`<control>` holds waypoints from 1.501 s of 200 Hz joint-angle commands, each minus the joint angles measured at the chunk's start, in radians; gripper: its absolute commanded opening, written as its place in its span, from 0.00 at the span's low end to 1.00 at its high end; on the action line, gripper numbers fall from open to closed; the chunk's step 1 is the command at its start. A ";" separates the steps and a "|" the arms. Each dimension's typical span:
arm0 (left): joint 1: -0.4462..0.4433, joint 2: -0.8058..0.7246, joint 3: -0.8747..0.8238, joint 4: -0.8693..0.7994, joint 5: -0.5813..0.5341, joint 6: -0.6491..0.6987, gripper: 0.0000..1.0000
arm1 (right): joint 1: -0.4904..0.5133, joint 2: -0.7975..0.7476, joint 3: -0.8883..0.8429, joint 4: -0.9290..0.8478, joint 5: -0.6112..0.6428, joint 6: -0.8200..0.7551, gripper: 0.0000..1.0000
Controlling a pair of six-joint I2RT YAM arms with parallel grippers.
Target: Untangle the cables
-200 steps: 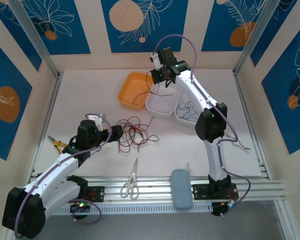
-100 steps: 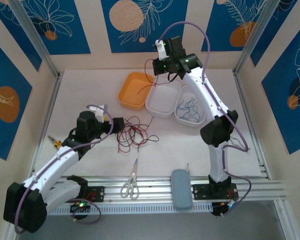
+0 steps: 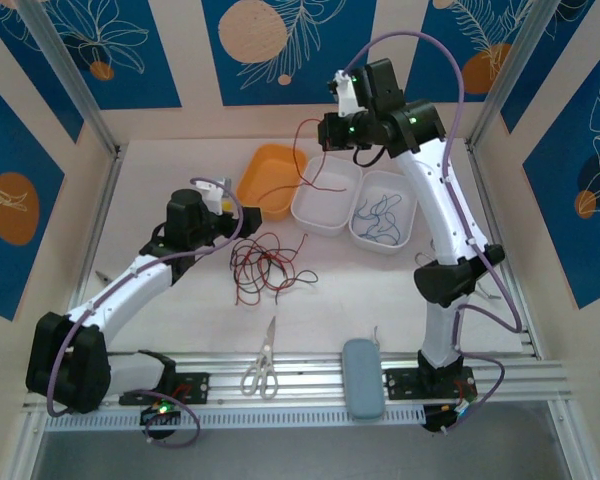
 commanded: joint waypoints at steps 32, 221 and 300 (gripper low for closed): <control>-0.009 -0.015 0.010 0.025 0.022 0.016 0.92 | -0.027 -0.098 -0.087 -0.112 0.200 0.038 0.00; -0.009 -0.014 -0.041 0.006 -0.021 0.033 0.92 | 0.062 0.424 0.215 0.032 0.318 -0.267 0.00; -0.009 -0.008 -0.050 0.010 -0.019 0.028 0.93 | 0.030 0.461 0.137 0.075 0.136 -0.109 0.00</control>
